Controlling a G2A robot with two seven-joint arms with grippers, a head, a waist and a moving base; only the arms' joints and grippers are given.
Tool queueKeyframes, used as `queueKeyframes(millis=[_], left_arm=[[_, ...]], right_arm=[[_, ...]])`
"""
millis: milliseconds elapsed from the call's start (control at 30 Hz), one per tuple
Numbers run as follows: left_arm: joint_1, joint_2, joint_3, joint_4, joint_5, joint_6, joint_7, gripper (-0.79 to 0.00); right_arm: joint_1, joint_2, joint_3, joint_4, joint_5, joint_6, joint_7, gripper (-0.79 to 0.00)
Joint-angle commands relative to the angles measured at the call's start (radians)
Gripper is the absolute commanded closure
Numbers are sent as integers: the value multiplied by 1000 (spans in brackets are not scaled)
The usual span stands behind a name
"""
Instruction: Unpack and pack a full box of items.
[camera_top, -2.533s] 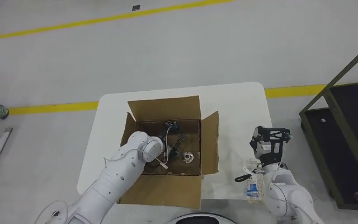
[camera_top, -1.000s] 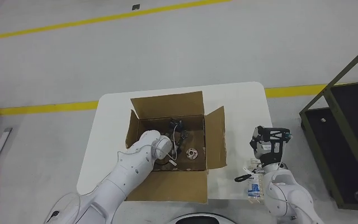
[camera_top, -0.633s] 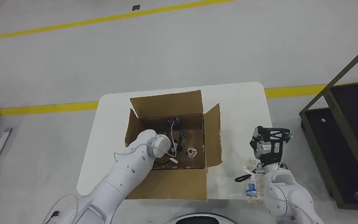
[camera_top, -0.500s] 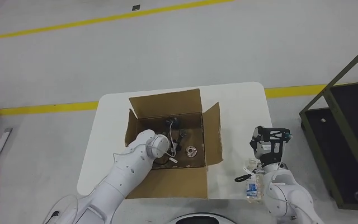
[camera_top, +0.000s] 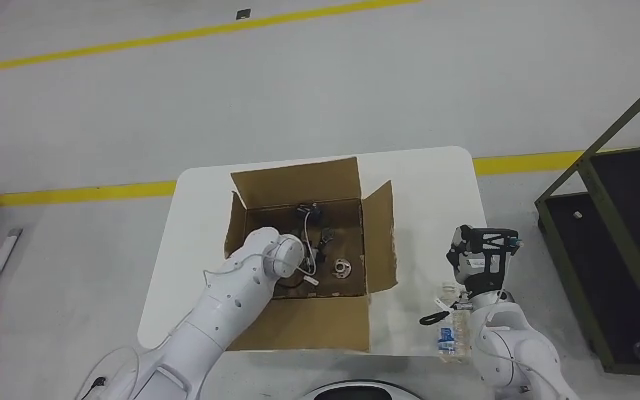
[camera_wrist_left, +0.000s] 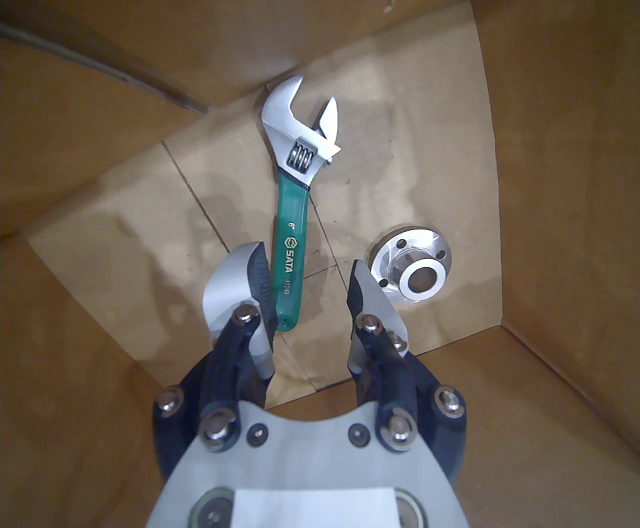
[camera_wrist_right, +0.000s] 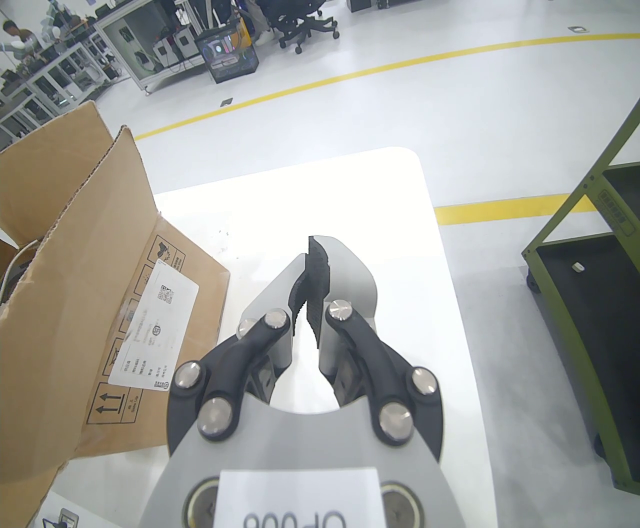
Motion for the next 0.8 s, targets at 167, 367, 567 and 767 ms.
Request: queueKeyframes(millis=[167,367,567,767], left_arm=[[10,2,-9,-20,27,12,-8,-348],[25,-1,-18,30,13,6,15,-329],[24,-5,-18,49,20,-2,22,-332],[21,-12,-11,61,24,-10,19,-317]], right_arm=[[0,0,0,0,0,0,0,0],[0,0,0,0,0,0,0,0],[0,0,0,0,0,0,0,0],[0,0,0,0,0,0,0,0]])
